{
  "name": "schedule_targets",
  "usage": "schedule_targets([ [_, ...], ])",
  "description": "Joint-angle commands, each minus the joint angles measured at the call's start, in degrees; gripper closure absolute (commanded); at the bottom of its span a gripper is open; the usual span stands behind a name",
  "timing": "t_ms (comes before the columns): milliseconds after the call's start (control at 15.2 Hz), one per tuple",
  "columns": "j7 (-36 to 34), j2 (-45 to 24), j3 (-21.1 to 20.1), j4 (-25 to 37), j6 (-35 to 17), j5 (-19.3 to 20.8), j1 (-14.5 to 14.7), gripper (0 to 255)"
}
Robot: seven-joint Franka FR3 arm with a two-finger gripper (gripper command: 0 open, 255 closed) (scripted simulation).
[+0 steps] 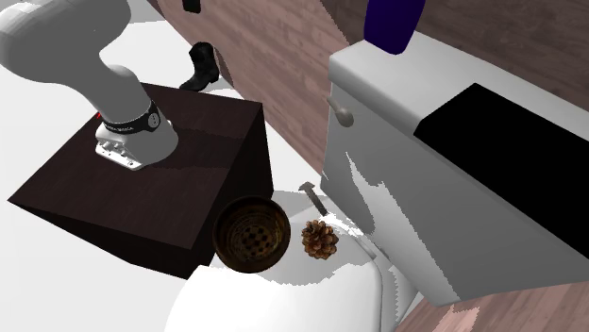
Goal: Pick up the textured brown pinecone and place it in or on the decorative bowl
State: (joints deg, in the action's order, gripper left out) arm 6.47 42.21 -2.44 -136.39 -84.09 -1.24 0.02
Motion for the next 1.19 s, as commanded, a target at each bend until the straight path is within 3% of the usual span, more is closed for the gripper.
schedule_targets([
  [0,0.00,0.00,0.00,0.00,0.00,0.00,0.00,0],
  [594,4.16,-11.48,4.03,-6.08,-17.87,1.78,-1.94,0],
  [1122,8.16,-26.73,7.36,-5.77,-33.01,1.72,-3.23,0],
])
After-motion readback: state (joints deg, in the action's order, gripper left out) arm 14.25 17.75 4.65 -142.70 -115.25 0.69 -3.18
